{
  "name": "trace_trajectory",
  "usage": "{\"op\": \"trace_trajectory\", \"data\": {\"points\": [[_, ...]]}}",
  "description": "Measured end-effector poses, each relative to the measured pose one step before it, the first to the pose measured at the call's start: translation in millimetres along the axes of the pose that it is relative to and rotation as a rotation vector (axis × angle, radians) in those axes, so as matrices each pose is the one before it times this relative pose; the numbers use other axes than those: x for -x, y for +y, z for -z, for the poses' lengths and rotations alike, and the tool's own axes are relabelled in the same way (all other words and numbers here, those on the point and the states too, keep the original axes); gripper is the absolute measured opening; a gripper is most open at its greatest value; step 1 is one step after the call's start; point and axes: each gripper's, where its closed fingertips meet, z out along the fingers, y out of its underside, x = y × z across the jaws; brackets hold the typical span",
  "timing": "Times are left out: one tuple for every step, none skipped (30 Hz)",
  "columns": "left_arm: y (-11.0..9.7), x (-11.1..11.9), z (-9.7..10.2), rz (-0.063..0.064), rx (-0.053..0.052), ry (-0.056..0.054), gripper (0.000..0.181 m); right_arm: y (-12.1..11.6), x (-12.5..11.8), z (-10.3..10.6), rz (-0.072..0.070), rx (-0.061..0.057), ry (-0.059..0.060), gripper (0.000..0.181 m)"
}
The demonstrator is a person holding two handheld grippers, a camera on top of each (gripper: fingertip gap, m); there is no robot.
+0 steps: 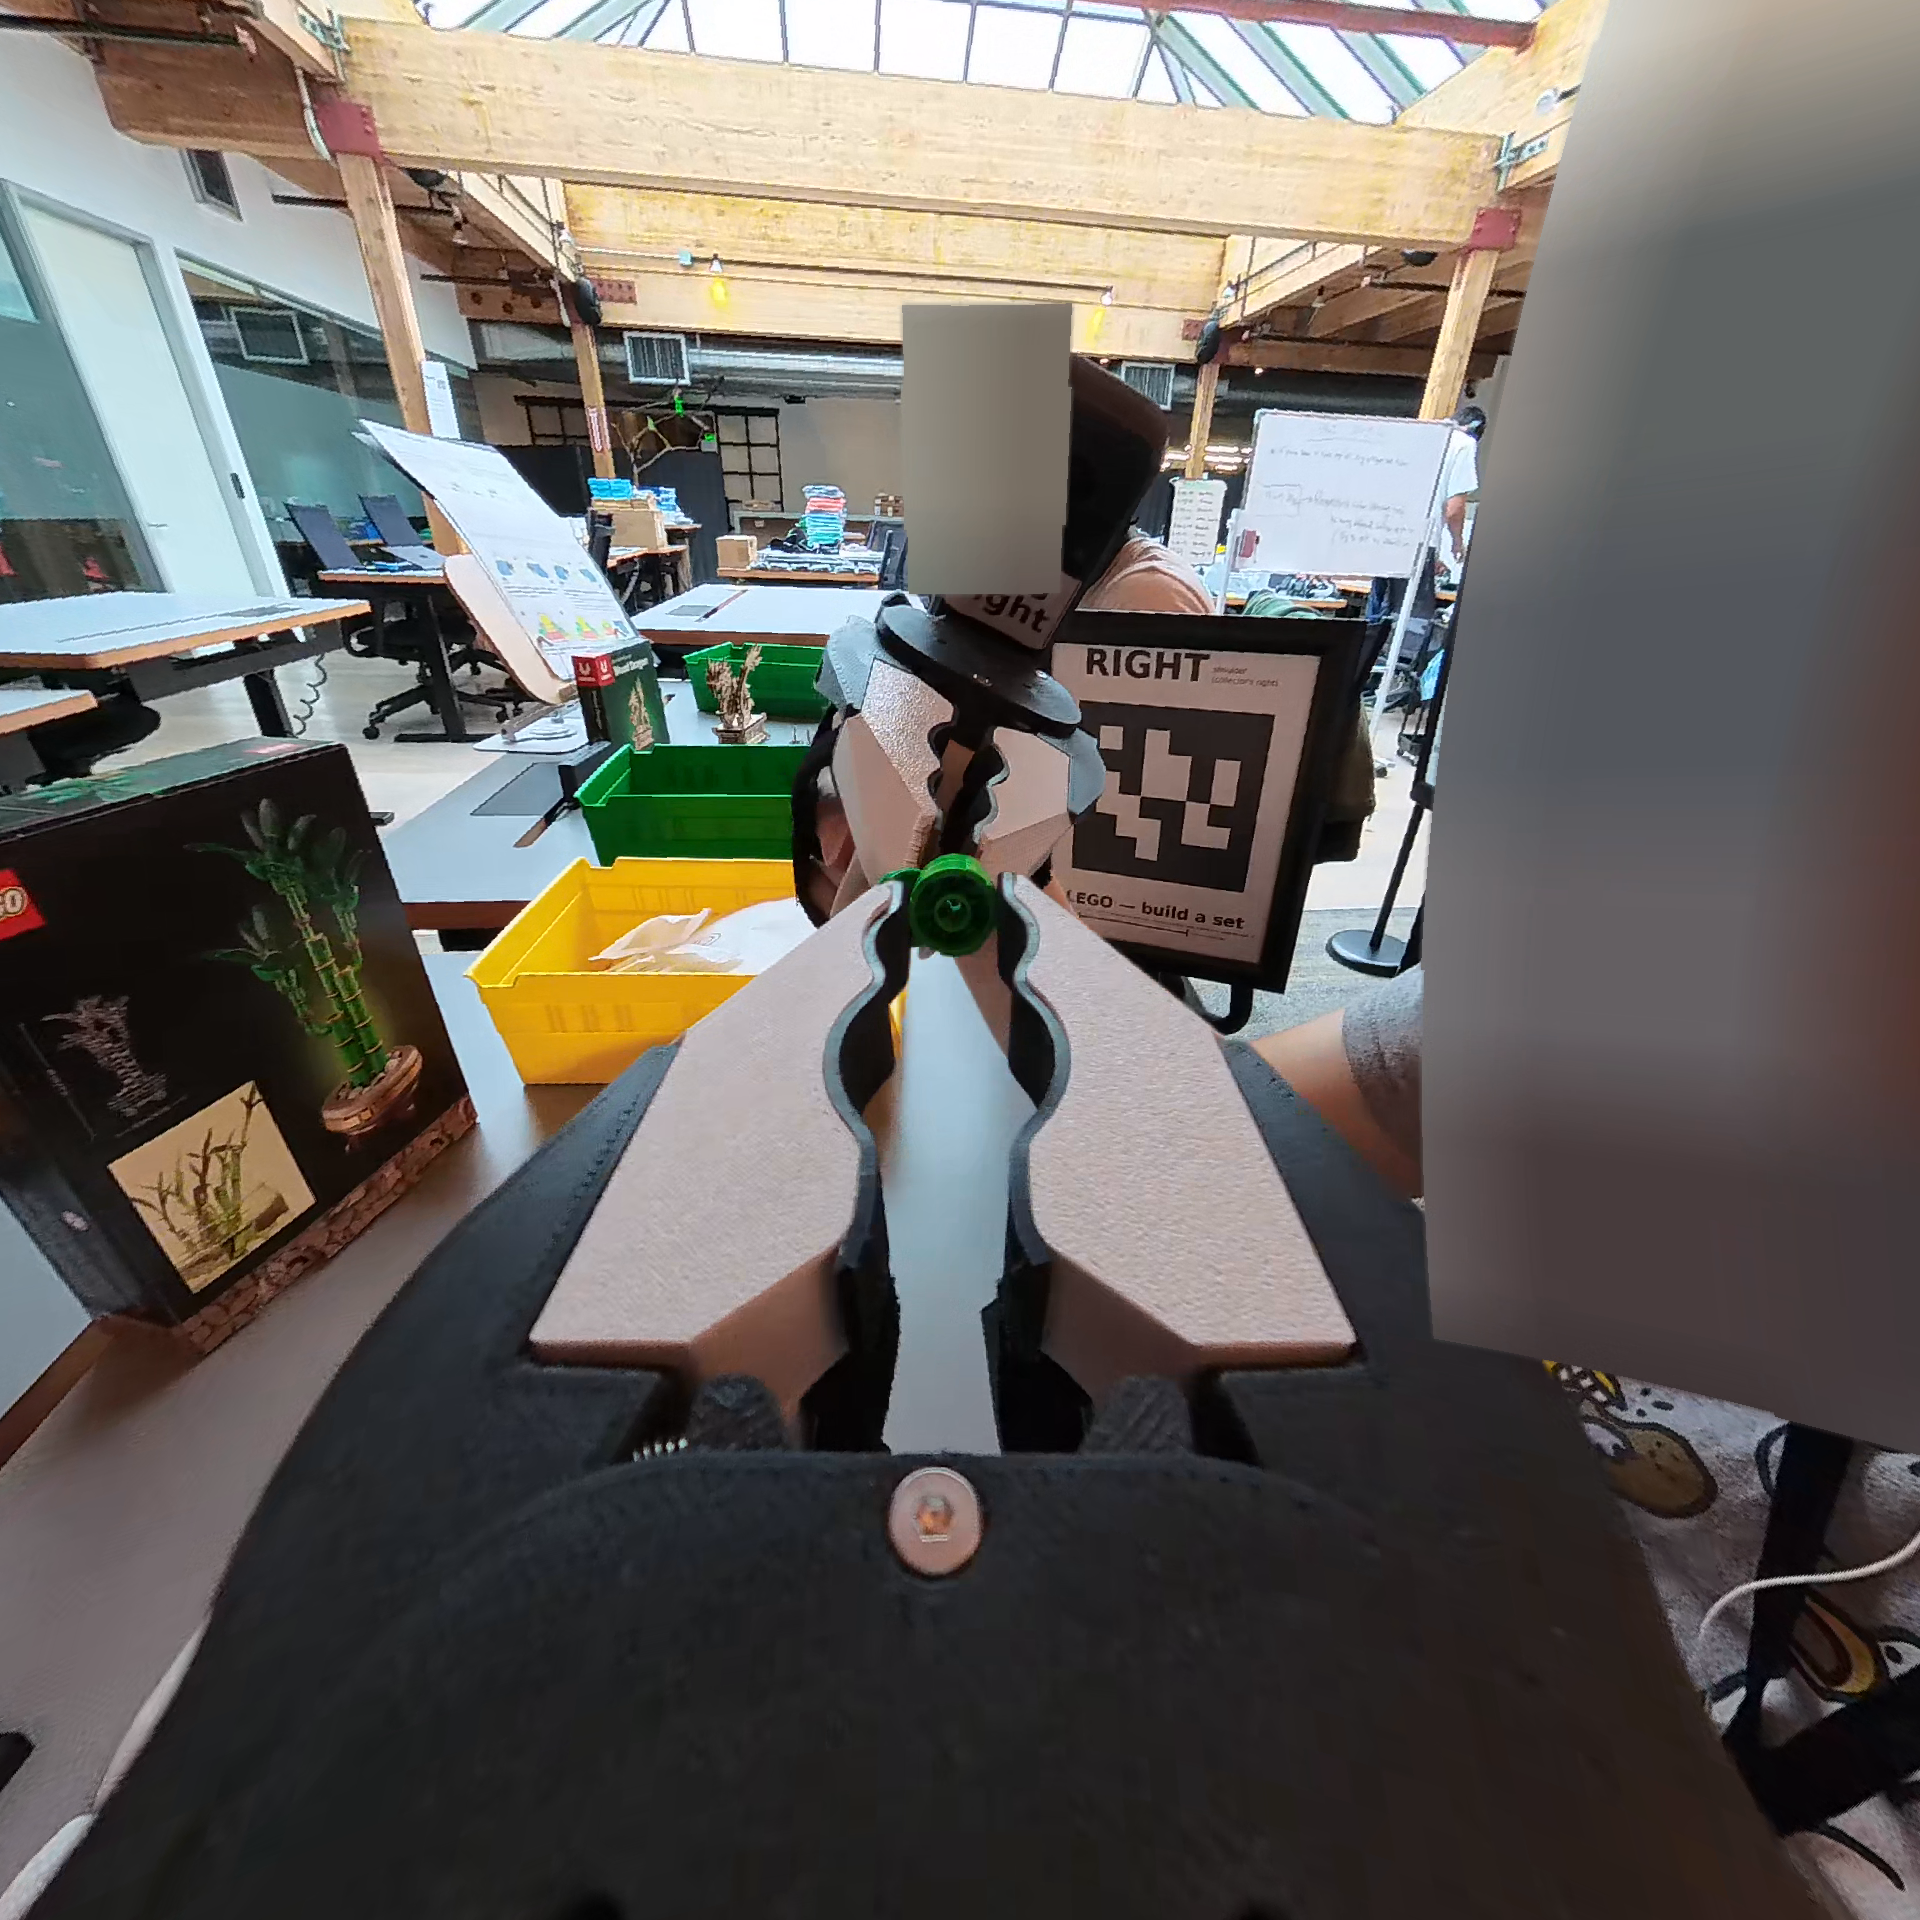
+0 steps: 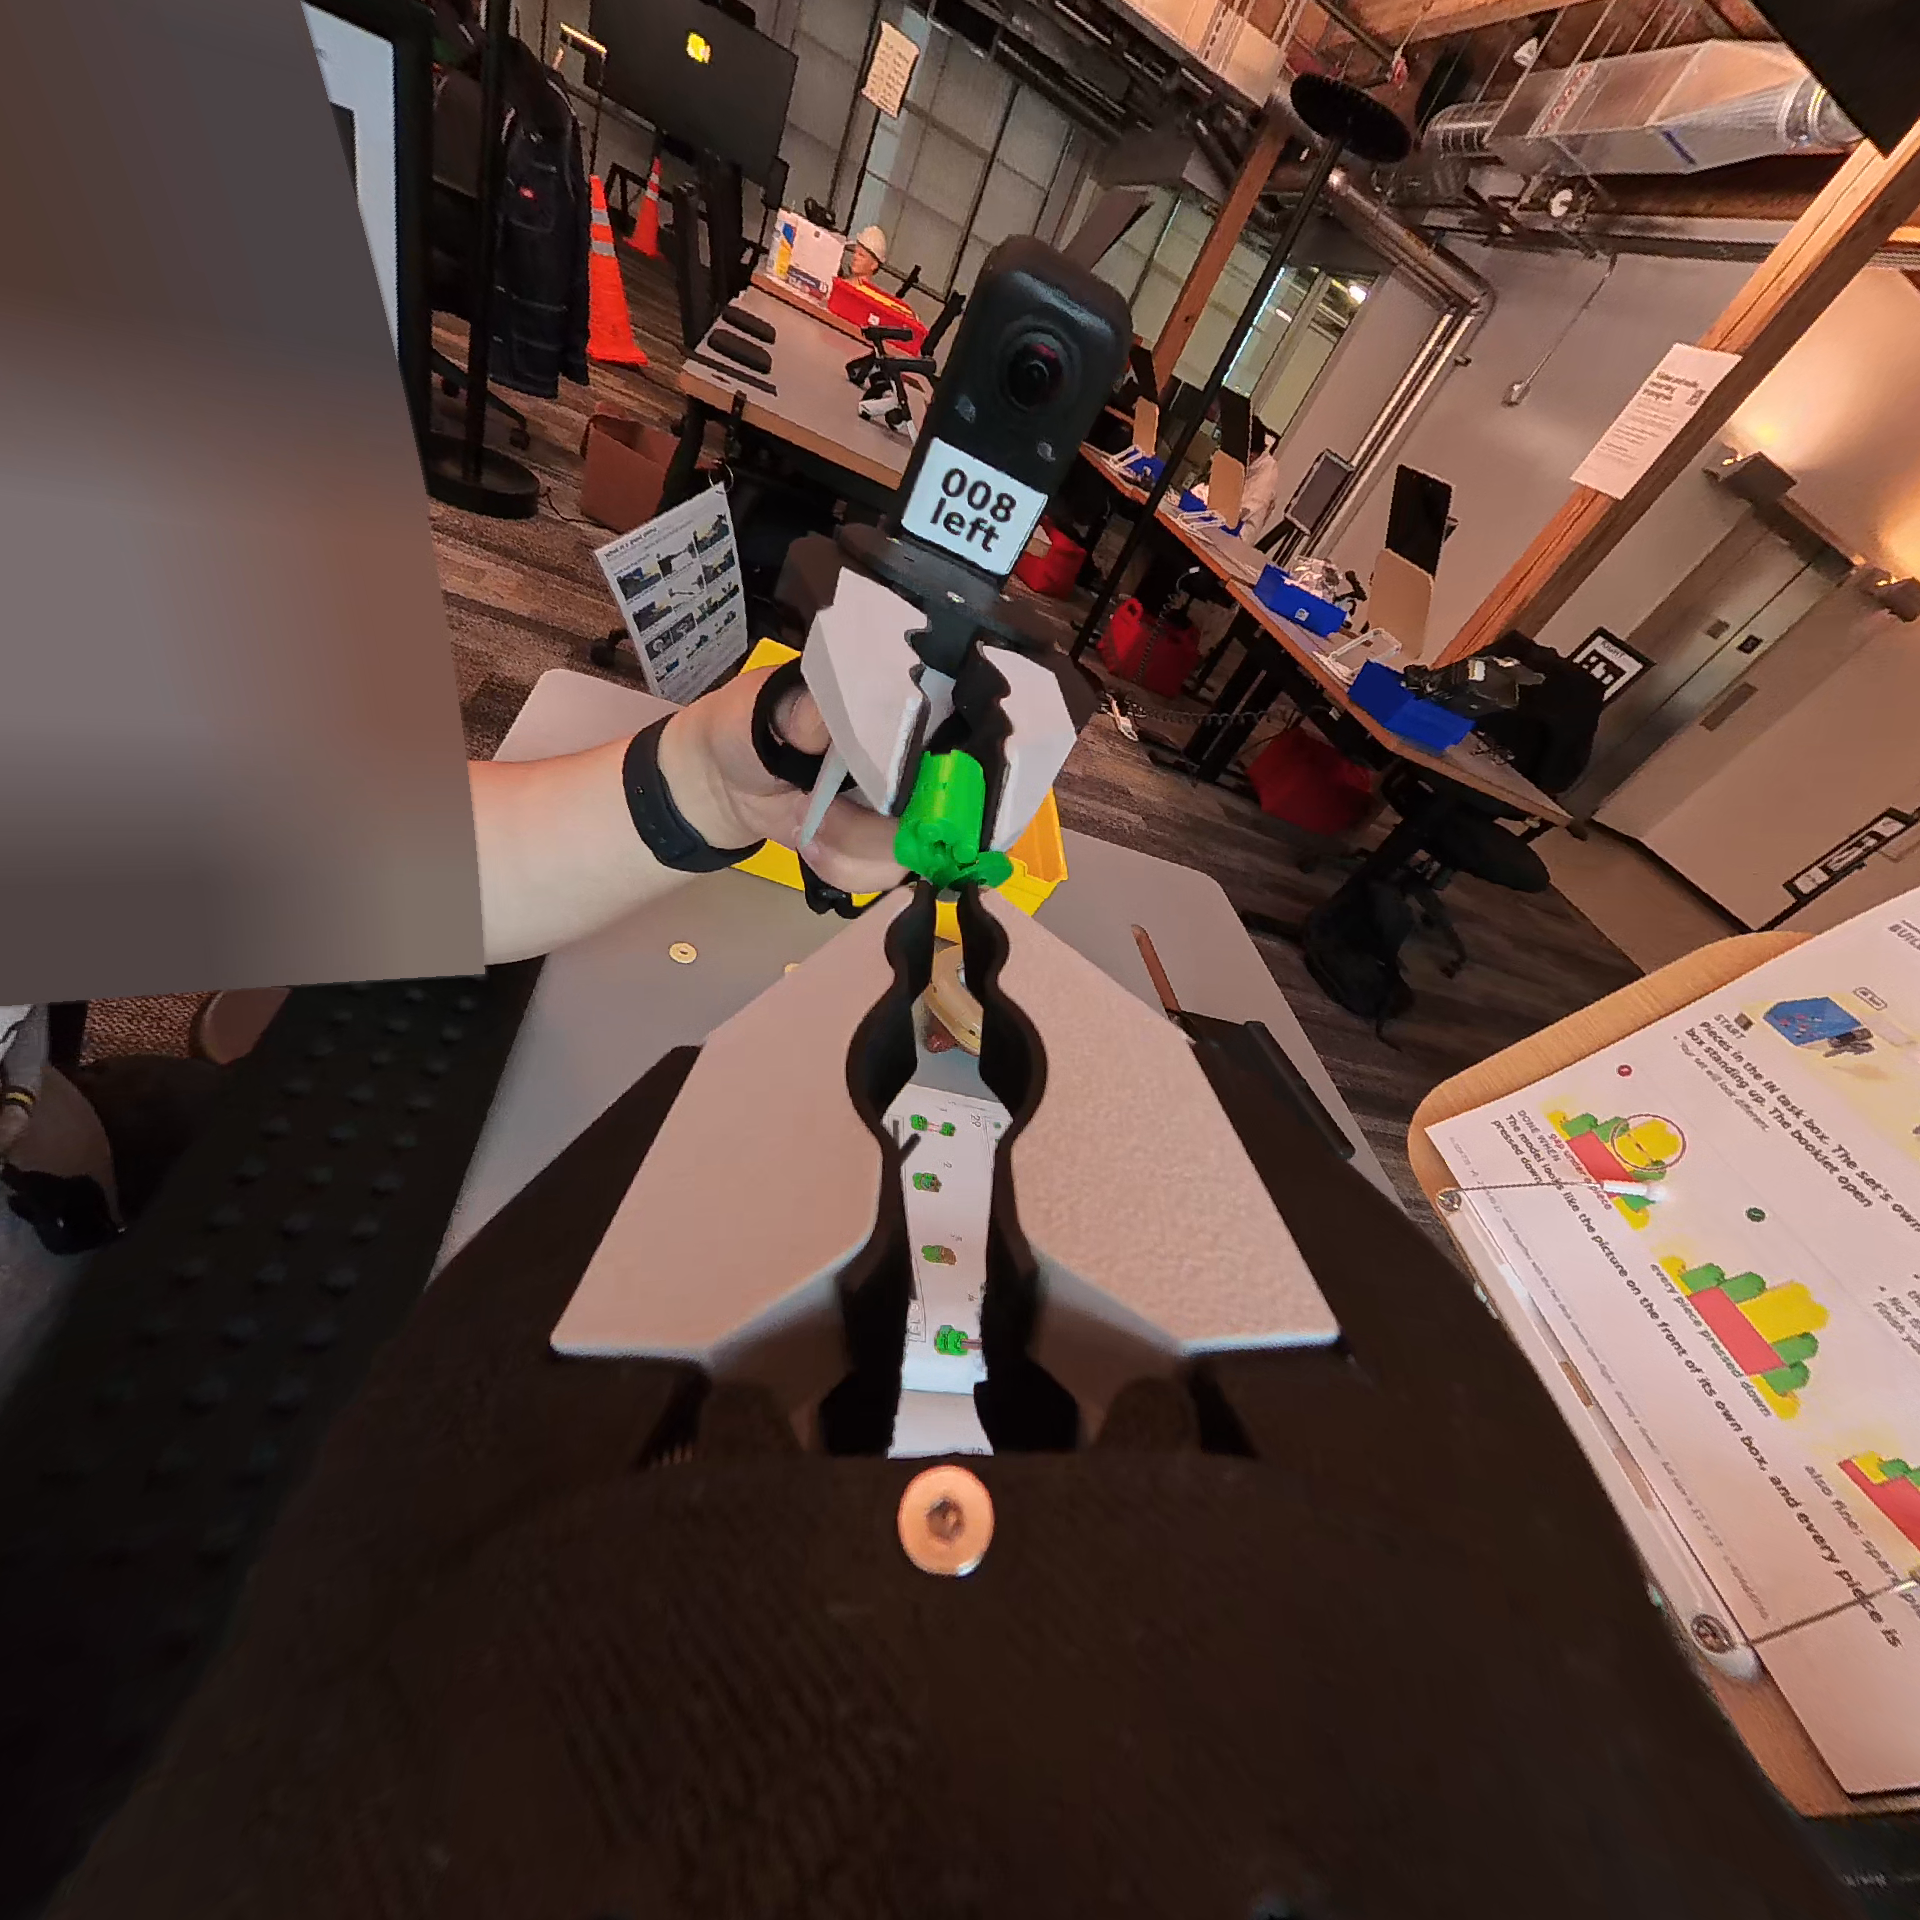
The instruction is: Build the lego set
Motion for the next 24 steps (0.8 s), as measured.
{"op": "trace_trajectory", "data": {"points": [[-0.34,-0.04,0.04,0.0008,-0.0030,0.0011,0.012,-0.45,-0.05,0.10,-0.0020,-0.0039,-0.0011,0.003],[-0.18,-0.07,-0.11,0.0005,-0.0020,0.0013,0.012,-0.18,0.01,0.12,-0.0018,-0.0030,-0.0023,0.003],[-0.34,-0.32,0.02,0.0008,-0.0030,0.0022,0.012,-0.26,0.24,0.18,-0.0023,-0.0034,-0.0034,0.003],[-0.74,-0.21,0.09,0.0007,-0.0050,0.0017,0.012,-0.63,0.00,0.22,-0.0025,-0.0058,-0.0025,0.003],[-1.02,0.25,0.35,0.0000,-0.0060,-0.0021,0.012,-0.45,-0.03,0.31,-0.0029,-0.0045,-0.0020,0.003],[-1.20,1.10,0.85,-0.0028,-0.0069,-0.0074,0.012,-0.20,0.78,0.22,-0.0017,-0.0029,-0.0075,0.003],[-1.08,0.73,1.07,-0.0042,-0.0052,-0.0052,0.012,-0.84,1.58,0.15,-0.0016,-0.0063,-0.0101,0.003],[-0.27,0.50,0.86,-0.0032,0.0009,-0.0028,0.012,-0.93,0.39,0.21,-0.0009,-0.0056,-0.0024,0.003],[0.68,0.80,0.62,-0.0080,0.0064,-0.0070,0.012,-1.01,0.42,-0.11,-0.0026,-0.0044,-0.0020,0.003],[1.02,0.84,0.11,-0.0143,0.0083,-0.0096,0.013,0.30,-0.39,-0.31,-0.0028,0.0036,0.0032,0.004],[0.86,0.87,-0.08,-0.0142,0.0079,-0.0118,0.013,0.84,-0.79,-0.36,-0.0009,0.0062,0.0053,0.003],[0.70,0.65,-0.18,-0.0120,0.0069,-0.0098,0.013,0.84,-0.59,-0.24,-0.0007,0.0052,0.0035,0.003],[0.66,0.45,-0.15,-0.0125,0.0062,-0.0087,0.013,0.63,-0.01,-0.18,-0.0037,0.0036,-0.0010,0.003],[0.57,0.89,-0.17,-0.0155,0.0057,-0.0124,0.013,0.59,-0.98,0.16,-0.0076,0.0034,0.0031,0.003],[0.69,1.13,-0.18,-0.0169,0.0062,-0.0139,0.013,0.63,-1.39,-0.04,-0.0117,0.0035,0.0051,0.003],[0.89,0.54,-0.34,-0.0157,0.0078,-0.0112,0.013,0.56,-0.68,-0.12,-0.0096,0.0031,0.0006,0.003],[0.86,0.23,-0.15,-0.0150,0.0092,-0.0089,0.013,0.43,-0.11,-0.07,-0.0055,0.0016,-0.0006,0.003],[1.09,0.36,-0.11,-0.0143,0.0103,-0.0086,0.013,0.30,-0.87,0.05,-0.0072,0.0031,0.0037,0.003],[0.86,0.27,-0.06,-0.0122,0.0088,-0.0081,0.013,-0.33,-0.50,0.20,-0.0078,0.0003,0.0026,0.003],[0.13,0.01,-0.20,-0.0087,0.0035,-0.0065,0.013,0.22,0.02,0.01,-0.0033,0.0030,0.0008,0.003],[0.23,0.18,-0.48,-0.0061,0.0033,-0.0072,0.013,0.36,0.05,-0.11,0.0021,0.0033,0.0021,0.003],[0.31,0.73,-0.46,-0.0077,0.0033,-0.0104,0.013,0.70,-0.32,-0.20,0.0029,0.0073,0.0055,0.003],[0.08,0.83,-0.32,-0.0082,0.0011,-0.0110,0.013,0.53,-0.92,0.01,0.0075,0.0066,0.0114,0.003],[0.17,0.63,-0.59,-0.0046,0.0013,-0.0084,0.013,0.57,-0.59,0.13,0.0082,0.0082,0.0099,0.003]]}}
